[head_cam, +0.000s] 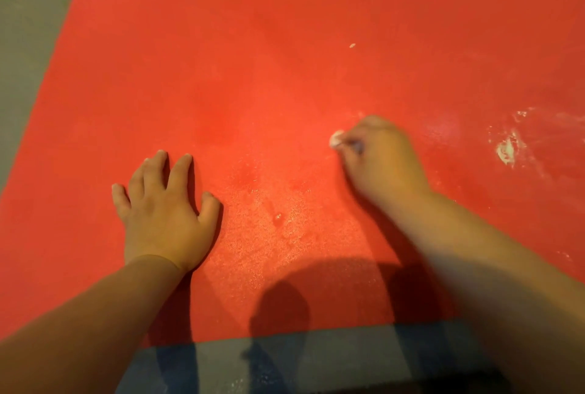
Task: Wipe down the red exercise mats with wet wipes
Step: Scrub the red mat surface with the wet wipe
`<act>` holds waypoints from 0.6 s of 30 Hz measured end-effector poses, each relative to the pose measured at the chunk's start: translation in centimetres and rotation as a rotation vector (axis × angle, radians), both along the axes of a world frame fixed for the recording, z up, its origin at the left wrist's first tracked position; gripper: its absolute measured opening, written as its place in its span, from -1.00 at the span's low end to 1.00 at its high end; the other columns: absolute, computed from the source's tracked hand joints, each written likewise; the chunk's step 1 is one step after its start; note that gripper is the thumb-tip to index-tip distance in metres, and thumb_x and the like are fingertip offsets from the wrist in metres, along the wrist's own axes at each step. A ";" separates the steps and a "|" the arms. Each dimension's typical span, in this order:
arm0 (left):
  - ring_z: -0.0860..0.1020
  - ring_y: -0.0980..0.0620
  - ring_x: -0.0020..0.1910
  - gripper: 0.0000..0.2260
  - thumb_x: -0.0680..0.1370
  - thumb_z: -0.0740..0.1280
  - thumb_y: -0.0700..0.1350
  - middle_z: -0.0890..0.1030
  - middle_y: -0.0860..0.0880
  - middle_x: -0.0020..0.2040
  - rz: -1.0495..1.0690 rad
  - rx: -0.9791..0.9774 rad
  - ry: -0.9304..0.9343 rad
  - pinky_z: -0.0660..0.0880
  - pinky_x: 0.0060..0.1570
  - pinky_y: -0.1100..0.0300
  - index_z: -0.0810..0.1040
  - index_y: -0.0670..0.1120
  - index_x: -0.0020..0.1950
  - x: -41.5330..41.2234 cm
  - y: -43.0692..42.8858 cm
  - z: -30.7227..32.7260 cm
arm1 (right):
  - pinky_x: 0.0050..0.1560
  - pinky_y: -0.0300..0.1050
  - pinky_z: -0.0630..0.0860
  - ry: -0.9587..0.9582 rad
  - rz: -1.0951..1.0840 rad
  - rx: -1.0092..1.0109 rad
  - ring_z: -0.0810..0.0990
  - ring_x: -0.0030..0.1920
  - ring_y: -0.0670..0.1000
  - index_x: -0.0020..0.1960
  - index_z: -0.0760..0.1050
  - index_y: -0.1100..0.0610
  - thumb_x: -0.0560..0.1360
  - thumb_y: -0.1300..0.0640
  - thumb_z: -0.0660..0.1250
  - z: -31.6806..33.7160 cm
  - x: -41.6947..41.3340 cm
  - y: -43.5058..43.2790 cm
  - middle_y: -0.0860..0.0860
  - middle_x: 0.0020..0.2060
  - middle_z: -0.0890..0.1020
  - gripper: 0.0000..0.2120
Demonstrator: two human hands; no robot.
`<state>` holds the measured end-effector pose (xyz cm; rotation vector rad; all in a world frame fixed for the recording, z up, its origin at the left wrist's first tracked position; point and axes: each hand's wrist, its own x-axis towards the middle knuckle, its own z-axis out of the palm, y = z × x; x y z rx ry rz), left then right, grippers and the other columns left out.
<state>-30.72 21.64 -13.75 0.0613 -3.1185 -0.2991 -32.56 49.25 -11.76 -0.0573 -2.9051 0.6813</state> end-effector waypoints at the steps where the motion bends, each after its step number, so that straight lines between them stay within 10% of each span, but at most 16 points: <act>1: 0.11 -0.14 0.48 -0.39 0.43 0.06 0.18 0.22 -0.14 0.49 0.002 0.000 0.003 -0.06 0.44 -0.25 0.31 0.00 0.46 0.0 0.0 0.0 | -0.02 -0.11 0.33 0.010 -0.103 0.019 0.54 -0.05 0.17 -0.01 0.66 0.16 0.50 0.17 0.33 -0.1 -1.2 1.7 0.17 -0.10 0.56 -0.85; 4: 0.11 -0.13 0.48 -0.39 0.43 0.07 0.17 0.22 -0.13 0.50 -0.002 -0.002 -0.004 -0.06 0.44 -0.25 0.30 0.00 0.46 -0.1 0.2 0.2 | 0.09 -0.08 0.34 0.017 -0.348 0.036 0.52 0.05 0.21 0.06 0.62 0.23 0.53 0.18 0.26 -0.6 -4.6 3.0 0.21 0.02 0.53 -0.79; 10: 0.11 -0.13 0.48 -0.37 0.42 0.04 0.19 0.22 -0.13 0.50 0.003 -0.004 -0.008 -0.07 0.44 -0.24 0.30 0.00 0.46 -0.1 0.1 0.1 | 0.04 -0.05 0.43 0.015 0.074 -0.053 0.54 -0.06 0.15 -0.04 0.65 0.19 0.47 0.24 0.33 -0.8 0.0 -2.0 0.14 -0.15 0.58 -0.87; 15: 0.12 -0.15 0.48 -0.38 0.42 0.06 0.19 0.24 -0.14 0.48 0.000 0.009 0.008 -0.06 0.44 -0.25 0.32 0.00 0.45 -0.2 0.2 0.1 | 0.02 -0.06 0.36 -0.013 -0.378 0.063 0.53 0.01 0.23 0.01 0.63 0.23 0.52 0.18 0.28 -0.2 -4.1 5.8 0.26 -0.03 0.56 -0.81; 18: 0.12 -0.15 0.48 -0.38 0.42 0.06 0.18 0.23 -0.14 0.49 0.010 0.013 0.007 -0.06 0.44 -0.25 0.33 -0.01 0.45 -0.1 0.1 0.3 | 0.04 -0.06 0.31 -0.016 -0.285 0.054 0.54 0.02 0.19 0.04 0.61 0.24 0.55 0.16 0.24 -0.5 -5.1 1.5 0.23 -0.02 0.59 -0.78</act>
